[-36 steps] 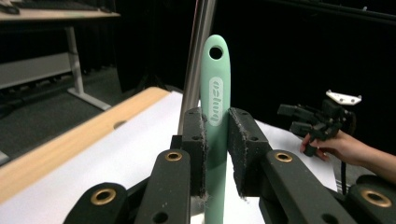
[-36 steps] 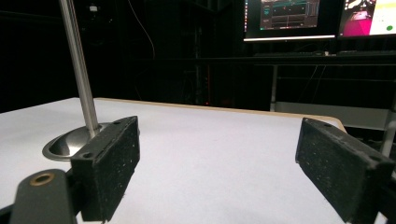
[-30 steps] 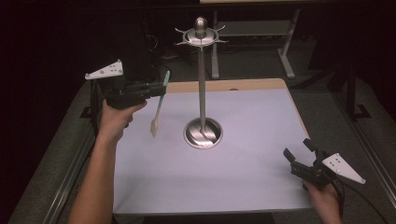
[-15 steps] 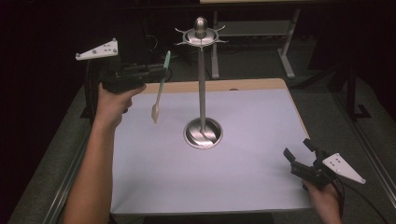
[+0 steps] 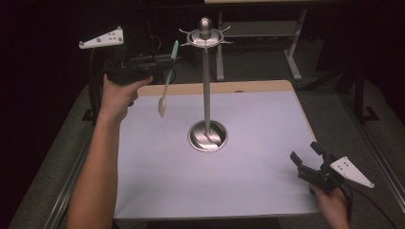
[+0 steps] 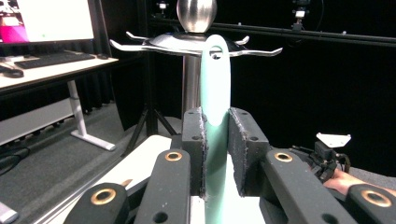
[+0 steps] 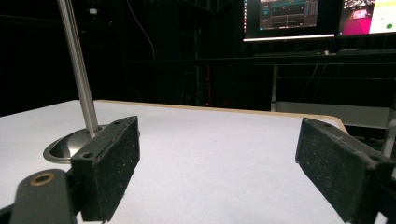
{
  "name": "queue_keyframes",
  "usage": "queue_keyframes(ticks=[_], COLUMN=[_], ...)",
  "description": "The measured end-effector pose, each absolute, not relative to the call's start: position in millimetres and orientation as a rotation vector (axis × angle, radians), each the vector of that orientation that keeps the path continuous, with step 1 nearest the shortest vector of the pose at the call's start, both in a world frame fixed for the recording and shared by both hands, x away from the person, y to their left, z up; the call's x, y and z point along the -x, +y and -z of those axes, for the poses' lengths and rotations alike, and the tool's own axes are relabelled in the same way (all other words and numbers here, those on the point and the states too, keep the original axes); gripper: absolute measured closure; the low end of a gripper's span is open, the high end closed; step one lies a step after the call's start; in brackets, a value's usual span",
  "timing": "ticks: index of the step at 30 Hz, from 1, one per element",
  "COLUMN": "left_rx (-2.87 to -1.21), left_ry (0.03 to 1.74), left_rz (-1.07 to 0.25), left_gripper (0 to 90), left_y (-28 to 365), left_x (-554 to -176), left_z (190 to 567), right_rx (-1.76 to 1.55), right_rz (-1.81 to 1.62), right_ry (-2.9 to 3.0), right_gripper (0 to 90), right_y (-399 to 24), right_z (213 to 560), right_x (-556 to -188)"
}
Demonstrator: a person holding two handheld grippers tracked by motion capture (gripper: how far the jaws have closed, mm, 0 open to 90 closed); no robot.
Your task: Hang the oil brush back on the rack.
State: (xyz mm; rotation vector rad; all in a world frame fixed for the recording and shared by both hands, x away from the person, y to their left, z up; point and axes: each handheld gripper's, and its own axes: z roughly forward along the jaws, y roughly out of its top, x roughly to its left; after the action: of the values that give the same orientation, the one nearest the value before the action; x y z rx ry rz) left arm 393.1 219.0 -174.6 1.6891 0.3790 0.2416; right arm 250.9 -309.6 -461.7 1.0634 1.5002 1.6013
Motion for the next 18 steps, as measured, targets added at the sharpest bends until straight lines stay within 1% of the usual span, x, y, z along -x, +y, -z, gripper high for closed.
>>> queue_keyframes(ticks=[18], left_rx=[-1.713], left_ry=[0.374], left_rz=[-0.231], left_gripper=[77.0], left_y=[204.5], left_x=[-402.5], left_z=[178.2], right_rx=[-1.062], right_rz=[-1.607], right_ry=[1.496], right_gripper=[13.1], right_y=[-310.0], right_z=[461.9], right_x=[-250.9])
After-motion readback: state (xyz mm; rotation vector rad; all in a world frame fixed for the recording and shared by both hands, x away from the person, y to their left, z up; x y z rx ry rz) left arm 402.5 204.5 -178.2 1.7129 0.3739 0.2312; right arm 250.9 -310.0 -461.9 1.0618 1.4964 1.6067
